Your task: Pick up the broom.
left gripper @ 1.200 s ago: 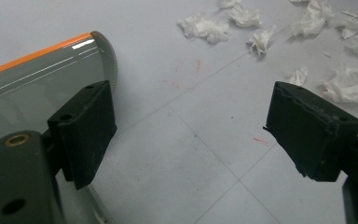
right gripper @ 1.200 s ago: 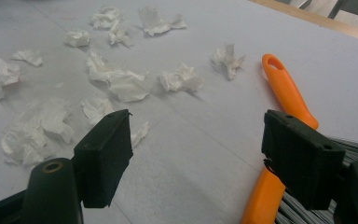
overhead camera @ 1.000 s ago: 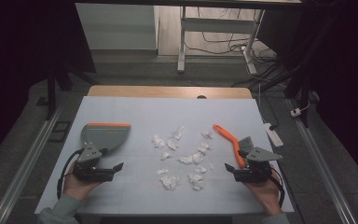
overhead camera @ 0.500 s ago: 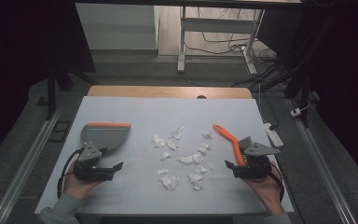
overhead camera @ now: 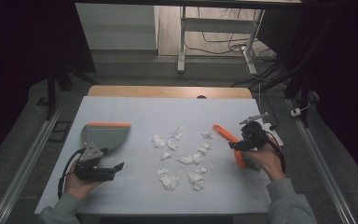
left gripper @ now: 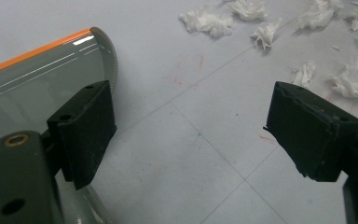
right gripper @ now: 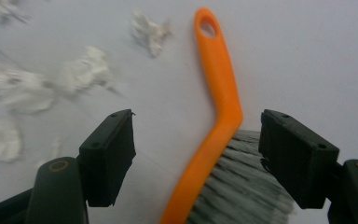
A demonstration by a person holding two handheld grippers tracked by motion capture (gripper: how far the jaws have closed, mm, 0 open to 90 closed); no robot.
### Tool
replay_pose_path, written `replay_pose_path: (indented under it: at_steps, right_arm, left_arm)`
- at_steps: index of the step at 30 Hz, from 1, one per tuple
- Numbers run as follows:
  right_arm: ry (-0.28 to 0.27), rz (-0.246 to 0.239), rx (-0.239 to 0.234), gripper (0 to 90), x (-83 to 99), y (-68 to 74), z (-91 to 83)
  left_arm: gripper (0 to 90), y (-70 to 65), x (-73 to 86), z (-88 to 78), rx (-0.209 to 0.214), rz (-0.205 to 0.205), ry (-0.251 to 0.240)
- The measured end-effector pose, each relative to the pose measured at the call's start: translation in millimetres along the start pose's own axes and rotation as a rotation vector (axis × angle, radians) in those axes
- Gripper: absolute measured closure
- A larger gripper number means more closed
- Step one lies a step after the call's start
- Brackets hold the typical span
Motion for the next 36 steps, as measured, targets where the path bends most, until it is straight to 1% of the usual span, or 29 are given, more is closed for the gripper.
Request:
replay_pose_path:
  at_steps: [4,7,10,13,14,15,16,20,22,26,27,28,29,30,32,34,36]
  right_arm:
    - [0.099,0.014,-0.01,28.7,-6.8,-10.5,22.1]
    - [0.147,0.01,-0.005,30.1,-11.3,-15.1,33.4]
    - [0.186,0.014,-0.002,32.5,-16.2,-17.1,39.1]
    - [0.223,0.014,-0.01,37.9,-19.6,-16.8,43.2]
    - [0.223,0.014,-0.01,37.9,-19.6,-16.8,43.2]
    - [0.257,0.001,-0.017,41.5,-19.7,-16.2,46.4]
    - [0.269,-0.006,-0.012,43.6,-19.4,-16.4,47.8]
    - [0.306,0.001,-0.013,54.2,-16.9,-16.5,52.2]
    - [0.33,-0.006,0.002,56.6,-14.0,-17.9,54.4]
    - [0.329,0.004,-0.002,59.2,-12.5,-19.7,55.8]
    - [0.333,0.008,-0.011,63.6,-12.5,-19.2,56.2]
    - [0.336,0.003,-0.01,65.6,-12.5,-18.0,56.9]
    - [0.336,0.003,-0.01,65.6,-12.5,-18.0,56.9]
    - [0.344,-0.003,0.018,68.9,-13.3,-15.7,58.5]
    - [0.349,-0.017,0.031,69.1,-13.8,-14.3,59.9]
    - [0.347,-0.005,0.027,69.3,-13.9,-15.0,60.1]
    - [0.341,-0.003,0.017,69.5,-13.3,-15.8,59.0]
  left_arm:
    - [16.6,-0.2,0.3,0.2,0.003,0.002,0.001]
    - [16.6,0.2,0.6,0.9,0.005,0.001,0.004]
    - [16.6,-0.1,0.8,1.1,0.007,0.003,0.006]
    - [16.8,-0.3,0.9,1.5,0.006,0.001,0.01]
    - [16.8,-0.3,0.9,1.5,0.006,0.001,0.01]
    - [16.8,-0.3,0.8,1.5,0.001,0.001,0.011]
    - [16.8,-0.3,0.8,1.3,-0.002,0.0,0.011]
    - [17.1,0.0,0.6,1.1,0.0,0.0,0.009]
    - [17.1,-0.4,0.6,1.5,0.002,0.001,0.01]
    - [17.3,-1.3,0.4,1.6,0.003,0.002,0.01]
    - [17.4,-1.6,0.3,1.6,0.003,0.003,0.01]
    - [17.4,-1.7,0.3,1.8,0.003,0.002,0.01]
    - [17.5,-1.7,0.3,1.8,0.003,0.002,0.01]
    - [17.6,-1.6,0.3,2.2,0.003,0.003,0.012]
    - [17.7,-1.7,0.4,2.4,0.004,0.004,0.013]
    - [17.8,-2.0,0.4,2.5,0.004,0.006,0.014]
    - [18.0,-2.6,0.5,2.0,0.005,0.009,0.013]
Point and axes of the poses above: each handheld gripper's, and its own axes: z roughly forward along the jaws, x roughly out of its underside, y roughly to its left, the point moved 6 cm from there along z, roughly forward along the jaws, and after that the axes turned 8 degrees about x, right-handed, at the moved point
